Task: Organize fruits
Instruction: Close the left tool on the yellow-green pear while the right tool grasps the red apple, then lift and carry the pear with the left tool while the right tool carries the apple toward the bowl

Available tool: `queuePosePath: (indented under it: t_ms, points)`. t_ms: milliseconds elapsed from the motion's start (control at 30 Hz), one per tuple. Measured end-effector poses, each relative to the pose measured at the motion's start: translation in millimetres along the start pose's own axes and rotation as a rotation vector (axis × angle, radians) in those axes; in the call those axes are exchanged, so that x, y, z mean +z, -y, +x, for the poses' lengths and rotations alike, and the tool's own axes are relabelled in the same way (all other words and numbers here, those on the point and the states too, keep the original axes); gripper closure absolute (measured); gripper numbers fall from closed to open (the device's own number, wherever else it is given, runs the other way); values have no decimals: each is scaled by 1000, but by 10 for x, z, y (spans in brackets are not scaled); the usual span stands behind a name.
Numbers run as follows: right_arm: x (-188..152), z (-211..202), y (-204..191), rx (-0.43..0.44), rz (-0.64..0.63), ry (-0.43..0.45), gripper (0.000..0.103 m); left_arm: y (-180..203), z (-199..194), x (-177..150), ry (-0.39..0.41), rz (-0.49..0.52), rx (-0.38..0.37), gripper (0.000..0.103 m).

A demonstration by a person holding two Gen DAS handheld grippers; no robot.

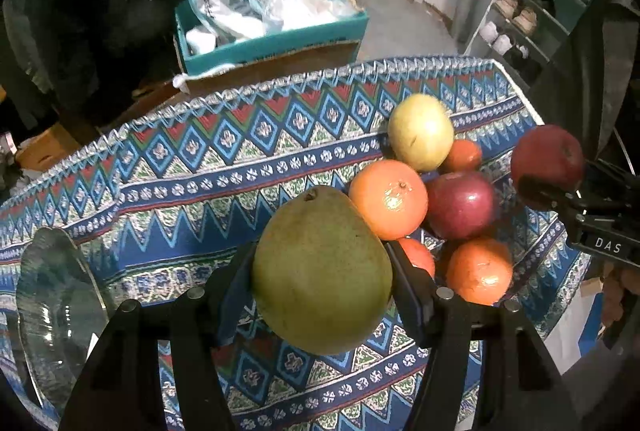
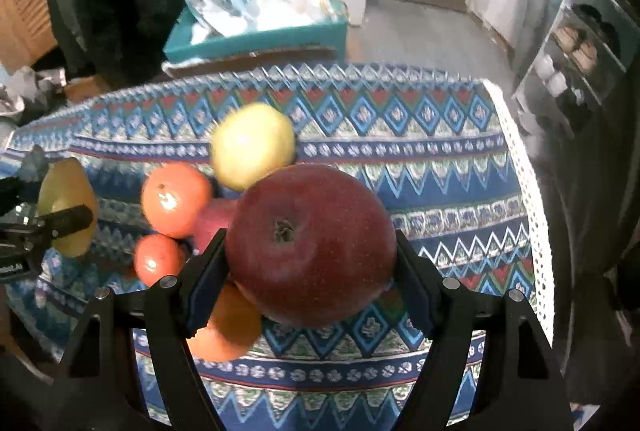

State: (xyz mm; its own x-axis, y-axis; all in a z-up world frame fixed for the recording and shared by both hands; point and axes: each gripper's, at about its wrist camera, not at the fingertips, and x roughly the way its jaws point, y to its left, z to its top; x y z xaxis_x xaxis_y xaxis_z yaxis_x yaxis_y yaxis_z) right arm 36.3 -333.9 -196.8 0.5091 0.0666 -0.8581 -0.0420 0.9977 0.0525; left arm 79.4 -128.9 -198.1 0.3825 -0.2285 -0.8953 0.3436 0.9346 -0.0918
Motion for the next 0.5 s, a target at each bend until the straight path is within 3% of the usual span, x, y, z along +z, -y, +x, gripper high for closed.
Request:
queuePosePath:
  t_ms: [500]
  points:
    - [296, -607, -402, 62, -52, 165, 26, -40, -635, -24, 129, 18, 39, 37]
